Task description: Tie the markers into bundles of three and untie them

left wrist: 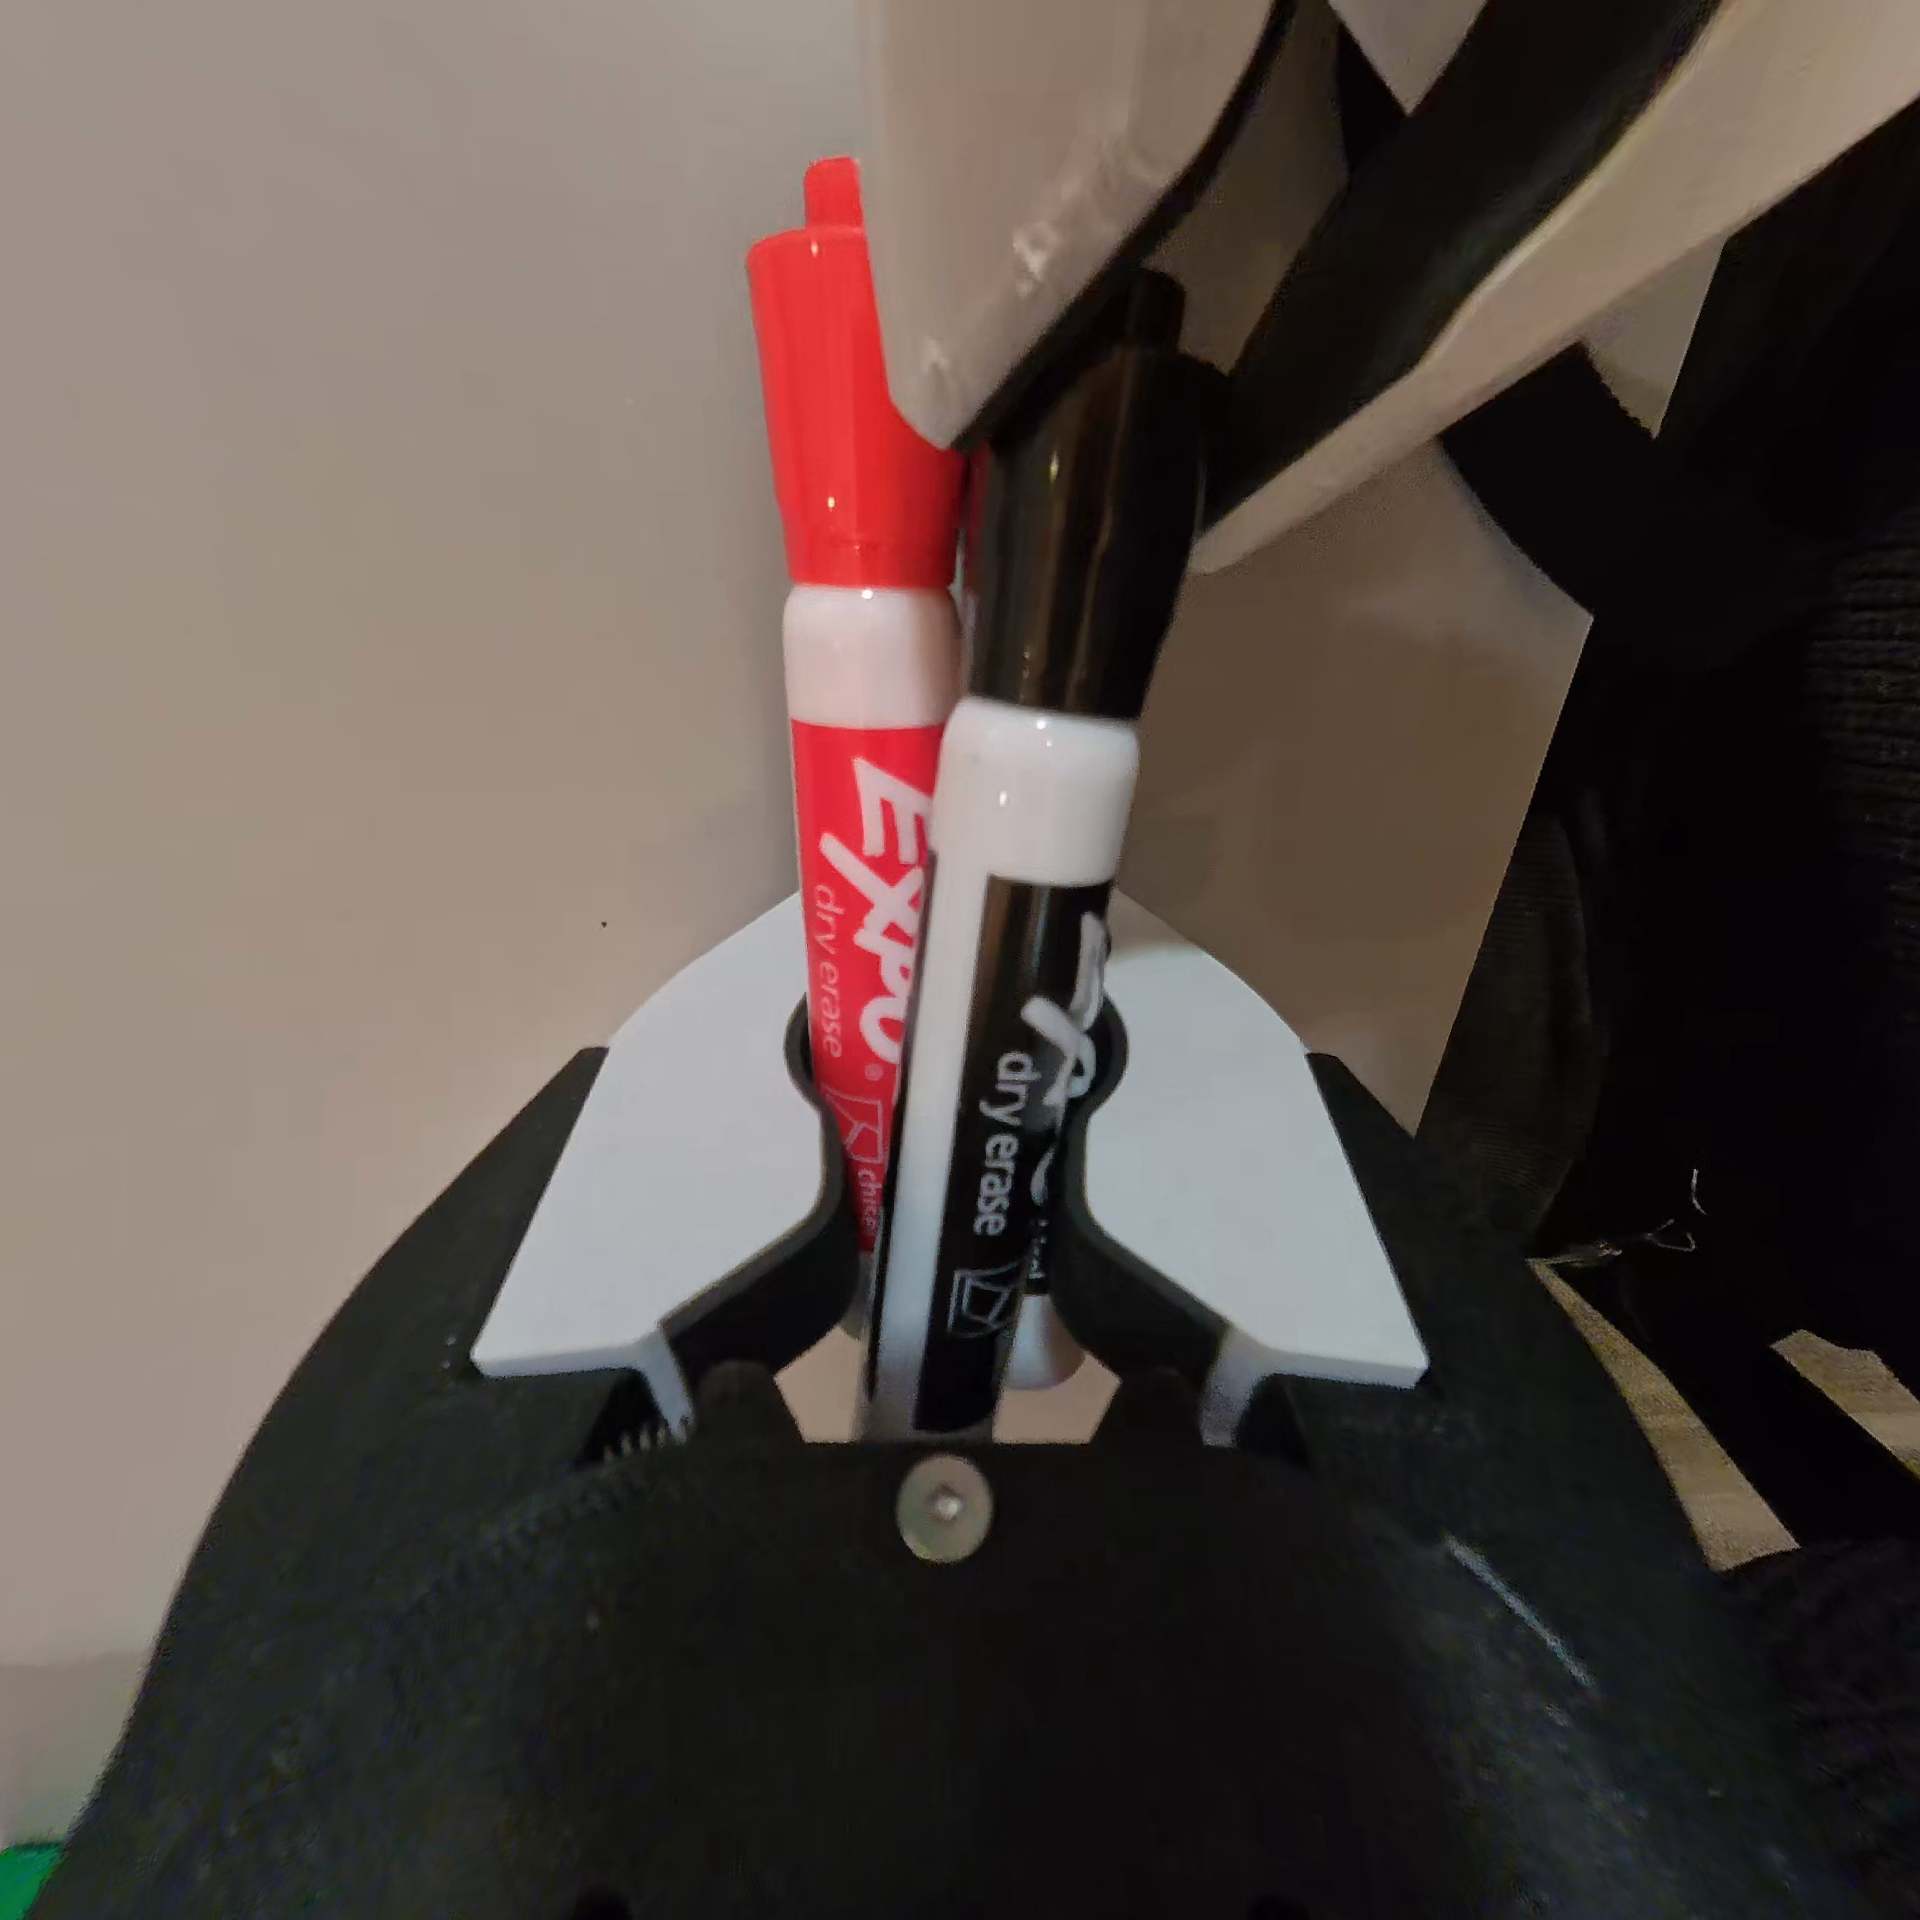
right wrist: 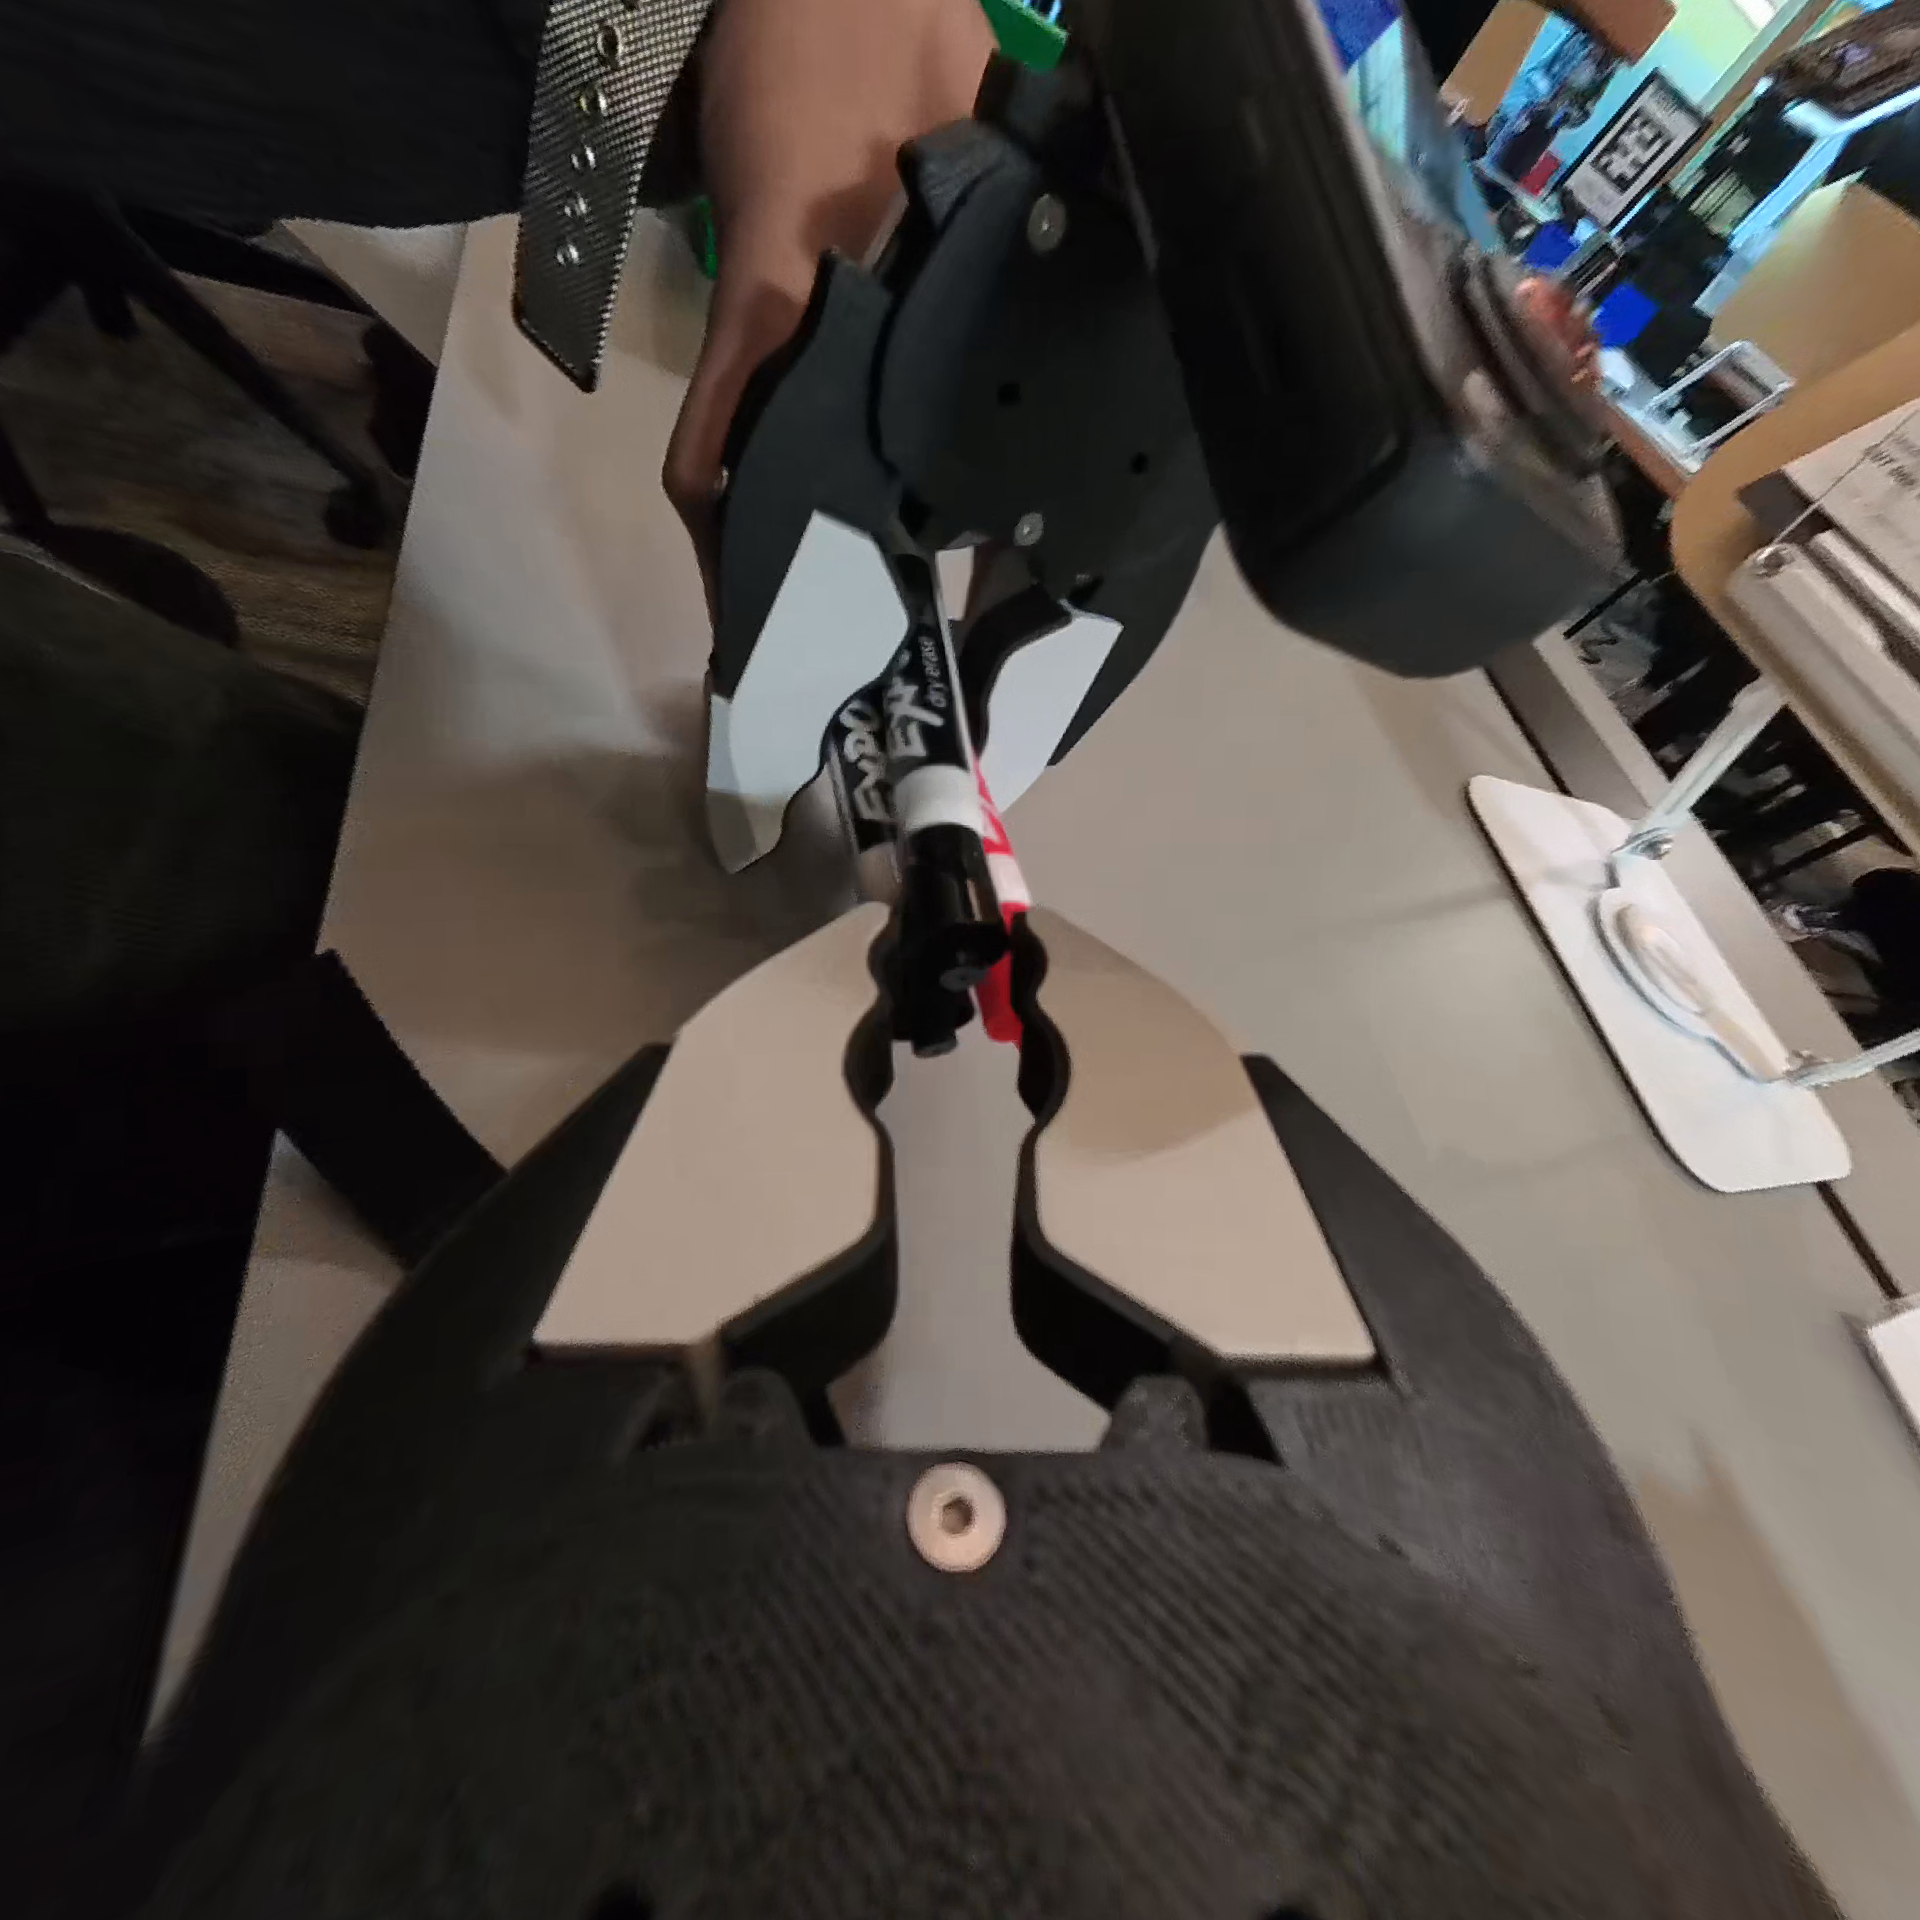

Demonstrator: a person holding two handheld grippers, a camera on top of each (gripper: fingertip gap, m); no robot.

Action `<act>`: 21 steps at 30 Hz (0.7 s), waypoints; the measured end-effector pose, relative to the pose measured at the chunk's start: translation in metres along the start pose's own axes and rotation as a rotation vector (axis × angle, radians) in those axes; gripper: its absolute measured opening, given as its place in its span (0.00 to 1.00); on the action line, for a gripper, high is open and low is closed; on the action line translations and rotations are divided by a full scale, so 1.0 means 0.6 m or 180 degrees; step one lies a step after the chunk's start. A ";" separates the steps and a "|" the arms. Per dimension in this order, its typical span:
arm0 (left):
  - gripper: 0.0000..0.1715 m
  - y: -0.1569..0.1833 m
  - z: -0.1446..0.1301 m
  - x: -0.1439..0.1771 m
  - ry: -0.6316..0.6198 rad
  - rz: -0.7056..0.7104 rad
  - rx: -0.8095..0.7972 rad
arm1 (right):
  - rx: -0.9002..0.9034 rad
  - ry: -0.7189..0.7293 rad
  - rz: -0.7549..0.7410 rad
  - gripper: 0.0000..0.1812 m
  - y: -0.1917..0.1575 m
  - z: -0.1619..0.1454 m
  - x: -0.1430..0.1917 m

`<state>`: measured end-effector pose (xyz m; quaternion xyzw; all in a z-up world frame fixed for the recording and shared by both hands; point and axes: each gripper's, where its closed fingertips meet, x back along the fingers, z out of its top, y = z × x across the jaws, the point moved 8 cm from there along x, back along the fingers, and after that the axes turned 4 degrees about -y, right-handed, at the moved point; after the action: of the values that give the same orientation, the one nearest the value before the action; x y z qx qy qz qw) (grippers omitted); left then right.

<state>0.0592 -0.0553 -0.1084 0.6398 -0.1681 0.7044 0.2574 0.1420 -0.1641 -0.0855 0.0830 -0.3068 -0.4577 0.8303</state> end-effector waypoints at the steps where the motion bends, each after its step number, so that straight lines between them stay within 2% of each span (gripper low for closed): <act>1: 0.26 0.001 0.001 0.000 -0.0018 0.0016 -0.0010 | 0.0013 0.0020 -0.0001 0.11 0.002 0.001 0.000; 15: 0.26 0.000 -0.004 0.000 0.0060 0.0001 -0.0080 | -0.0175 0.0093 0.0290 0.11 0.025 -0.009 0.019; 19: 0.26 0.000 -0.004 0.000 0.0074 -0.0011 -0.0068 | -0.0002 0.0006 0.0192 0.11 0.021 -0.007 0.016; 21: 0.26 0.000 -0.005 0.000 0.0091 -0.0019 -0.0059 | -0.0011 -0.0034 0.0155 0.15 0.021 -0.009 0.014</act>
<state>0.0571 -0.0535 -0.1088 0.6278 -0.1690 0.7110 0.2679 0.1573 -0.1648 -0.0807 0.0717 -0.3124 -0.4384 0.8397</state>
